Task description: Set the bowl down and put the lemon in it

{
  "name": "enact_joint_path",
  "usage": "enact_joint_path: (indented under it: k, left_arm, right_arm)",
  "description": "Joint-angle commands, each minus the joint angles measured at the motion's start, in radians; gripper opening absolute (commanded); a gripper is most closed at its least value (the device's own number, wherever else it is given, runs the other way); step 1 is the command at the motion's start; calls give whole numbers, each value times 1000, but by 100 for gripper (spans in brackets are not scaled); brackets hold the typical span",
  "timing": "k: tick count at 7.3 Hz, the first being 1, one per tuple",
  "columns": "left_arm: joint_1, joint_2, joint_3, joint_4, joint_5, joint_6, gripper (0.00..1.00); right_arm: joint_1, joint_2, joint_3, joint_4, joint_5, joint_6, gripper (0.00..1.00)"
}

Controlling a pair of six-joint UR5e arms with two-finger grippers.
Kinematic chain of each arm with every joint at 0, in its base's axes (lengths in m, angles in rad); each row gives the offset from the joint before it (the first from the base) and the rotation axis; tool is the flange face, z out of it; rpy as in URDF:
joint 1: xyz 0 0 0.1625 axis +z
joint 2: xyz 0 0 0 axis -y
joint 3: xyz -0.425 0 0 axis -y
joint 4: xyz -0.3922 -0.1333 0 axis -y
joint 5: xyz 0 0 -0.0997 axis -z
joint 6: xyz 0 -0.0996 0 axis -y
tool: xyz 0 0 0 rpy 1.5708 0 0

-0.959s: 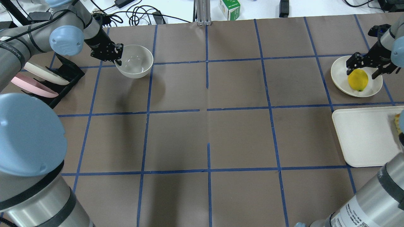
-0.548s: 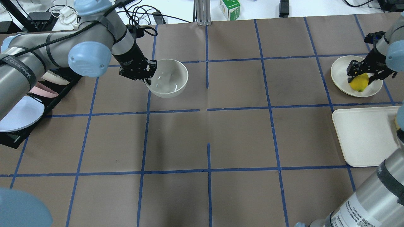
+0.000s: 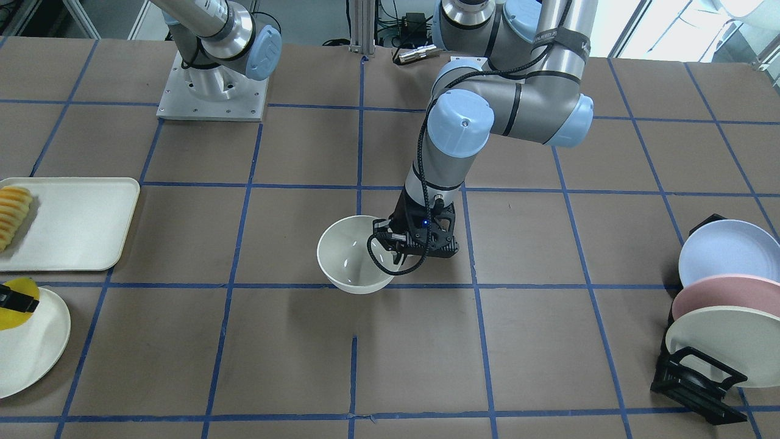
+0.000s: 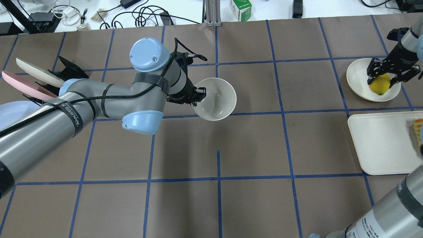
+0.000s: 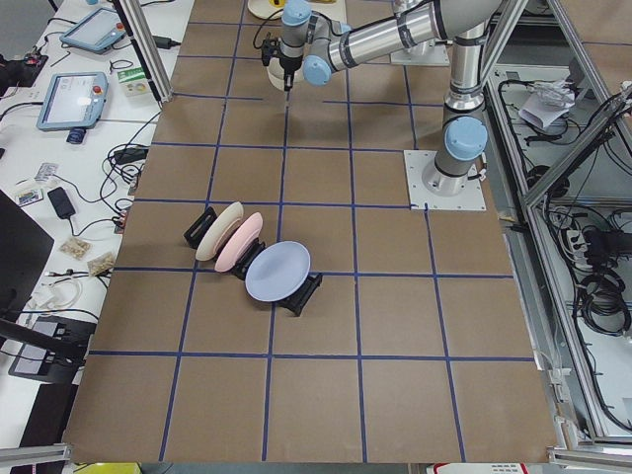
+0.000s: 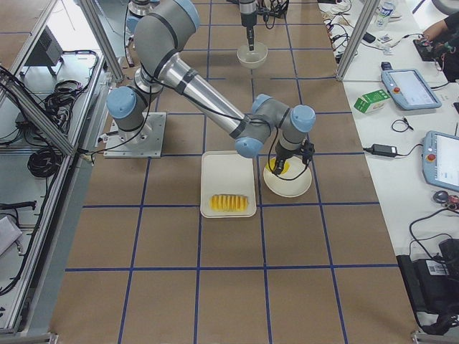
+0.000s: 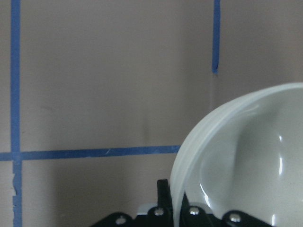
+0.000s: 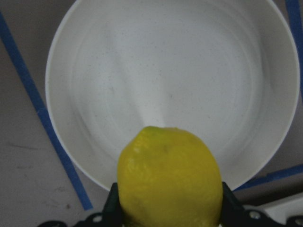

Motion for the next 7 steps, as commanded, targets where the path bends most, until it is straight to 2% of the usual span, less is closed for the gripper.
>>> enact_joint_path:
  k: [1,6,7]
  left_arm:
    - [-13,-52,-33,61,-33,-13,0]
    - [30,-101,16,63,-25,1,0]
    - [30,-115,10,58,-28,6,32]
  right_arm:
    - [36,-99,-3,88,49,13,0]
    - [258,-195,-2,148,42,218,0]
    - [304,-203,-2,147,42,270,0]
